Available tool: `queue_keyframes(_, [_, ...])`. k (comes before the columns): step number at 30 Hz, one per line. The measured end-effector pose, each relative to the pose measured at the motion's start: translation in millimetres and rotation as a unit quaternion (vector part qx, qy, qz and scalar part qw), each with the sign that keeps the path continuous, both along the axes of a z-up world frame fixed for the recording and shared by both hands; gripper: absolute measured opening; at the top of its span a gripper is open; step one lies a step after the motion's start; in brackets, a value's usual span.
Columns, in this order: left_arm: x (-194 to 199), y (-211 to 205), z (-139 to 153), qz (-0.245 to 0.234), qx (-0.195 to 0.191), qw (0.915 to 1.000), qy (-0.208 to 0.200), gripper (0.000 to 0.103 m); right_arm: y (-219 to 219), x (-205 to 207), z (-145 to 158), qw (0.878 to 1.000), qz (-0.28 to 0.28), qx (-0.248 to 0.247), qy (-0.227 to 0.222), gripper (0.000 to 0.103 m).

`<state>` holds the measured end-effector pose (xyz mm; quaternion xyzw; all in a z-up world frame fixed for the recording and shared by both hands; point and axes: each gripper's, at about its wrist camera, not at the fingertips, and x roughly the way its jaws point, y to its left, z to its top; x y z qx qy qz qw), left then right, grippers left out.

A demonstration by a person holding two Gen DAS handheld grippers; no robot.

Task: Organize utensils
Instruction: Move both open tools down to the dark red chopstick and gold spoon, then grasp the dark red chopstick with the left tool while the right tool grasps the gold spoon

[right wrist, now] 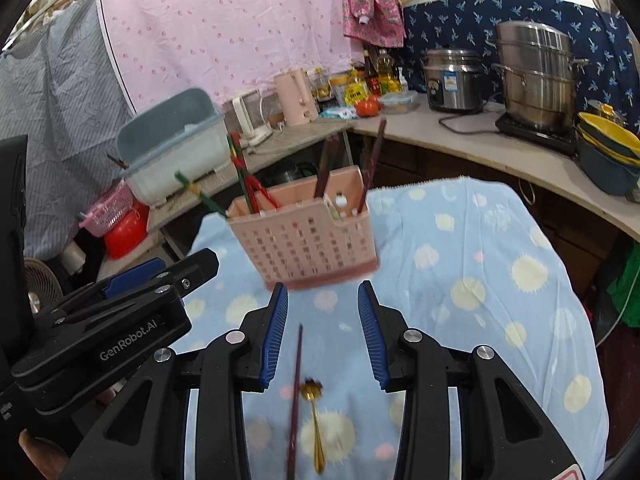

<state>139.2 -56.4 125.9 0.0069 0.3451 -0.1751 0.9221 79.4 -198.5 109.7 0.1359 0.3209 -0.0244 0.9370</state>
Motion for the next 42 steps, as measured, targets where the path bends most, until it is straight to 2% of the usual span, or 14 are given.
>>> queue_keyframes(11, [-40,16,-74,0.006,0.028,0.9972,0.069,0.057,8,-47,-72,0.996,0.011,-0.011,0.082,0.037])
queue_keyframes(14, [-51,23,-95,-0.001,0.023,0.9946,0.101,0.057,9,-56,-87,0.995,0.010,-0.014,0.099,0.037])
queue_keyframes(21, [-77,20,-136,-0.014,0.021,0.9888,0.147,0.057,13,-69,-109,0.992,0.003,-0.033,0.119,0.037])
queue_keyframes(26, [-82,8,-151,-0.032,0.019,0.9854,0.166,0.057,6,-73,-120,0.991,-0.004,-0.031,0.128,0.037])
queue_keyframes(28, [-83,5,-156,-0.035,0.027,0.9852,0.165,0.053,5,-74,-121,0.991,-0.005,-0.030,0.129,0.037])
queue_keyframes(30, [-82,2,-163,-0.043,0.032,0.9837,0.172,0.041,5,-75,-122,0.991,-0.004,-0.029,0.130,0.037])
queue_keyframes(34, [-86,-1,-164,-0.048,0.052,0.9858,0.153,0.033,7,-73,-124,0.991,0.003,-0.028,0.133,0.037])
queue_keyframes(35, [-85,-1,-164,-0.051,0.051,0.9858,0.152,0.027,9,-72,-124,0.991,0.006,-0.028,0.134,0.037])
queue_keyframes(36, [-85,-1,-164,-0.054,0.052,0.9856,0.152,0.015,10,-71,-124,0.990,0.008,-0.028,0.135,0.037])
queue_keyframes(37, [-85,0,-164,-0.056,0.053,0.9854,0.152,0.010,12,-70,-125,0.990,0.011,-0.028,0.135,0.037])
queue_keyframes(42, [-83,10,-162,-0.049,0.046,0.9854,0.156,0.007,20,-65,-128,0.989,0.027,-0.028,0.140,0.037])
